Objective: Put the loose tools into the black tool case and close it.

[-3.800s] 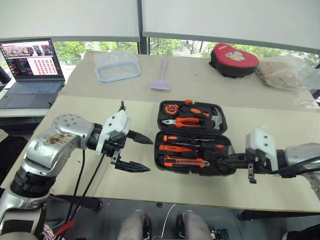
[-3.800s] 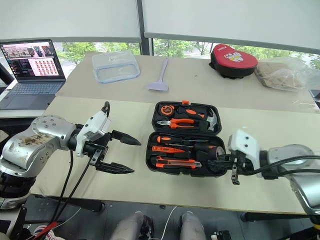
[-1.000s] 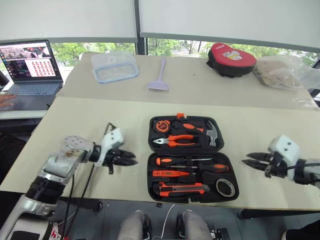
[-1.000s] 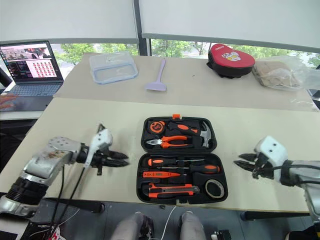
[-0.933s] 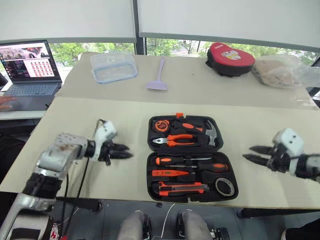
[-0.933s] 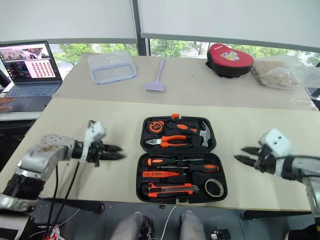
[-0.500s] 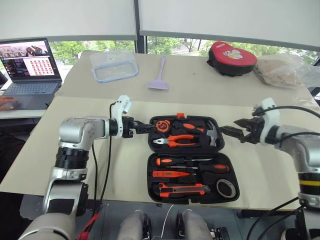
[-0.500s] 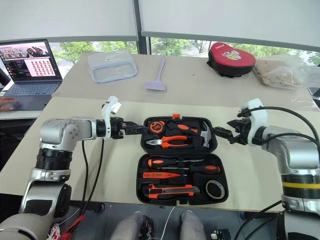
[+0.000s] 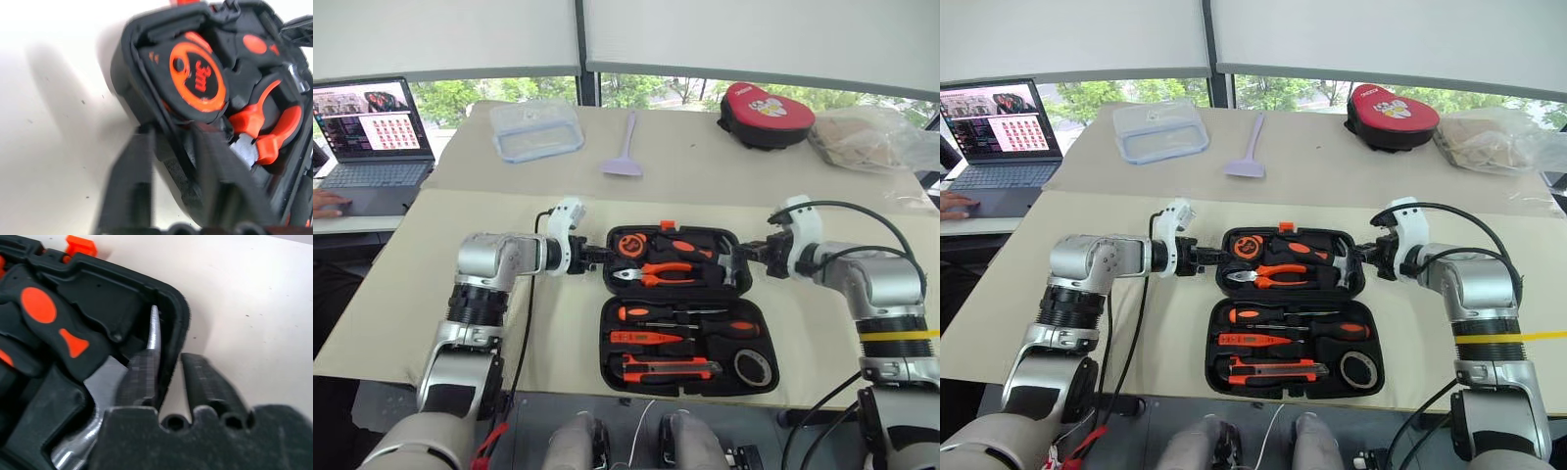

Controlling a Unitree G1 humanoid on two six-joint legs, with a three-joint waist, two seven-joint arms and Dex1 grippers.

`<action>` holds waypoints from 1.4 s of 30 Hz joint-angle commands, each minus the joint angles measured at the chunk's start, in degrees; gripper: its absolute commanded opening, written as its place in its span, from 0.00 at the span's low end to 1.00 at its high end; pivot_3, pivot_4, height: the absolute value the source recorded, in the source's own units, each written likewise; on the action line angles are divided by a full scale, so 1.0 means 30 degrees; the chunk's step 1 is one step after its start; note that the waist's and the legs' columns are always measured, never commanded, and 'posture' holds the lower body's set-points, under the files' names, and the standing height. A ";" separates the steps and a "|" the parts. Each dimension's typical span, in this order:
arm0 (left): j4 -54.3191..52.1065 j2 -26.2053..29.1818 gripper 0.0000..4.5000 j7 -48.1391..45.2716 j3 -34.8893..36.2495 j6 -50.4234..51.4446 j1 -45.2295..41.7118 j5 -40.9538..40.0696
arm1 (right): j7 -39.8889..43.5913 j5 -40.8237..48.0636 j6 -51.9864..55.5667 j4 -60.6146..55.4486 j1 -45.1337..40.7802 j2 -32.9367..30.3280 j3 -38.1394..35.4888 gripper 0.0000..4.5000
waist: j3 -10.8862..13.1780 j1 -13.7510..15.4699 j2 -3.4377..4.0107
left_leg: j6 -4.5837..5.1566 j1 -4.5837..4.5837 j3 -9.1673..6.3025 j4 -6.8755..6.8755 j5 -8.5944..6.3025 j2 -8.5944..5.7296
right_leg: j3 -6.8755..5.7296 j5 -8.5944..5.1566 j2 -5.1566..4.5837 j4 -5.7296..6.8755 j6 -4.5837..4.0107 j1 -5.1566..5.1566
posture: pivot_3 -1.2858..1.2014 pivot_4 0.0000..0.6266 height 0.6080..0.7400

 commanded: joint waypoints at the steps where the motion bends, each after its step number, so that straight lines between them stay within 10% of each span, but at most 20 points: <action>1: -0.0517 -0.0252 0.01 0.0261 -0.0260 0.0019 0.0423 -0.0081 | -0.0347 0.0457 0.0416 -0.1082 -0.0075 0.0413 -0.0708 0.00 | -0.0001 -0.0030 -0.0001 | -0.0001 0.0007 0.0001 0.0000 0.0000 0.0001 | 0.0003 0.0001 0.0001 0.0000 -0.0001 0.0003 | 0.52 0.24 0.93; 19: 0.1639 -0.1565 0.01 -0.0740 0.0684 -0.9351 -0.2679 0.1425 | -0.2291 -0.0696 -0.4122 0.1593 -0.5087 0.2690 -0.2277 0.00 | 0.0014 -0.0268 0.0012 | -0.0041 -0.0238 0.0054 -0.0052 0.0079 -0.0034 | -0.0002 0.0045 0.0024 0.0048 -0.0047 -0.0297 | 0.52 0.24 0.93; 33: -0.2808 -0.0940 0.01 -0.2044 -0.0860 -1.4884 0.2948 0.2812 | -0.2285 -0.1841 -0.9956 -0.4970 0.2762 0.3905 -0.2252 0.00 | 0.0005 -0.0264 0.0015 | -0.0068 -0.0157 0.0045 -0.0351 0.0088 -0.0066 | -0.0099 -0.0017 0.0030 -0.0108 0.0054 -0.0225 | 0.52 0.24 0.93; 42: -0.6409 0.0170 0.01 -0.0454 -0.0245 -1.8199 0.6836 0.4425 | -0.1996 -0.6009 -1.9885 -0.7134 0.8697 0.2368 -0.1845 0.00 | 0.0000 -0.0293 0.0017 | -0.0073 0.0048 0.0046 -0.0334 0.0085 -0.0037 | -0.0034 -0.0019 0.0032 -0.0102 0.0039 -0.0039 | 0.52 0.24 0.93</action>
